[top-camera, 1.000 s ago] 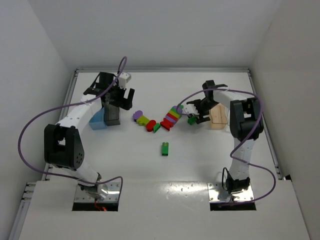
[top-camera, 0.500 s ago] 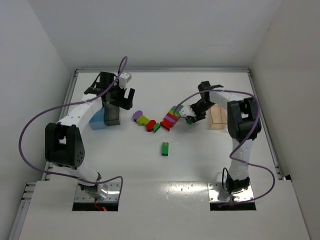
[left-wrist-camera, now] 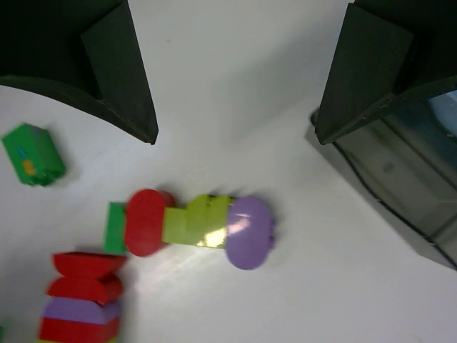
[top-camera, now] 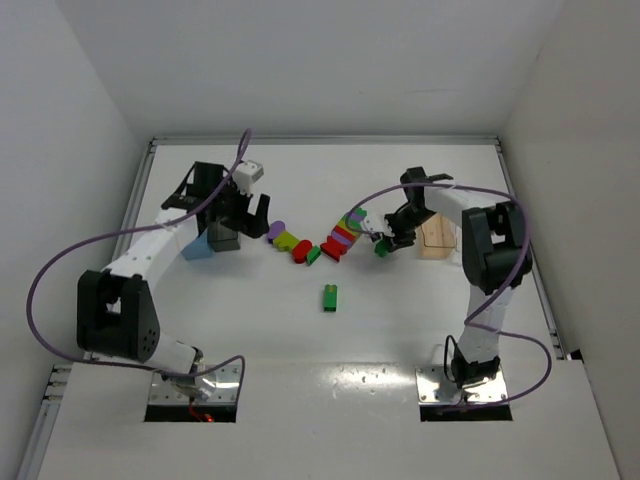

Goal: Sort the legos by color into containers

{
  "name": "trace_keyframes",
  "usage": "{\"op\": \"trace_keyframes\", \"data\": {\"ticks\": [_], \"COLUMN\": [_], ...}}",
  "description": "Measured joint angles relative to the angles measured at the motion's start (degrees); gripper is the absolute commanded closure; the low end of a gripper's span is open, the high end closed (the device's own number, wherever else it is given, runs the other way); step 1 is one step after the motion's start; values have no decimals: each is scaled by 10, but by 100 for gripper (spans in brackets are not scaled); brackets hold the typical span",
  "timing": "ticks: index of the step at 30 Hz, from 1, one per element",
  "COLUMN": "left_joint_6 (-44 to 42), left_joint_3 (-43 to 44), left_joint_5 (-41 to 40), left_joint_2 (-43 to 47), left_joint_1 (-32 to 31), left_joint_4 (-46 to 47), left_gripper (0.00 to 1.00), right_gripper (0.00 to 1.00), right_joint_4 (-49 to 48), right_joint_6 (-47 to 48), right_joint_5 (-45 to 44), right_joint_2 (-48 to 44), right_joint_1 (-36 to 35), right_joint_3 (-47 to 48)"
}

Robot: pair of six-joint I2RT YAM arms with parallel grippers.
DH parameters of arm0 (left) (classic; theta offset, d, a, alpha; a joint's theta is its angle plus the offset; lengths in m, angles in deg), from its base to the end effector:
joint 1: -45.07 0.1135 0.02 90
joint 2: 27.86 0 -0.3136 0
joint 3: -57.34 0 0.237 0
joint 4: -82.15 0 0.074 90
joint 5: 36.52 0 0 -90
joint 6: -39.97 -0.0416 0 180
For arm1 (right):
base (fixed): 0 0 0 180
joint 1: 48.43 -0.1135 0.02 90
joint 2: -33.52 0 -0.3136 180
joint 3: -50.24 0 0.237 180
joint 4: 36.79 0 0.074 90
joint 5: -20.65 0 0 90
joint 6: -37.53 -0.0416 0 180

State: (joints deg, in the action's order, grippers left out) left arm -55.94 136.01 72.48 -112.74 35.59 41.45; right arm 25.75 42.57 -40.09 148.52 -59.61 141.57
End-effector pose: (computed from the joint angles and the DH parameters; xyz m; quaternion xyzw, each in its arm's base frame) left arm 0.2986 -0.0636 0.3174 0.1829 0.9010 -0.1647 0.3572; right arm 0.3658 0.0930 0.1925 -0.7784 0.5738 0.1664 0.1925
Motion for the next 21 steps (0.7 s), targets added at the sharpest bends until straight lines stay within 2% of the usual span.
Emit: {"op": "trace_keyframes", "data": {"ticks": [5,8,14,21], "left_joint_6": [-15,-23,-17,-5], "left_joint_3": [-94,-120,-128,-107], "left_joint_5": [91,155,270,318], "left_joint_2": [118,165,169,118], "left_joint_1": [-6,-7,-18,-74], "left_joint_4": [25,35,87,112], "left_gripper": [0,0,6,8], "right_gripper": [98,99,99,99], "right_joint_4": [-12,-18,-31,-59], "right_joint_6": [-165,-282,-479,-636], "right_joint_5": [54,91,171,240], "right_joint_2": [-56,-80,-86,-101], "right_joint_1": [-1,-7,-37,-79], "right_joint_3": [-9,-2,25,49]}}
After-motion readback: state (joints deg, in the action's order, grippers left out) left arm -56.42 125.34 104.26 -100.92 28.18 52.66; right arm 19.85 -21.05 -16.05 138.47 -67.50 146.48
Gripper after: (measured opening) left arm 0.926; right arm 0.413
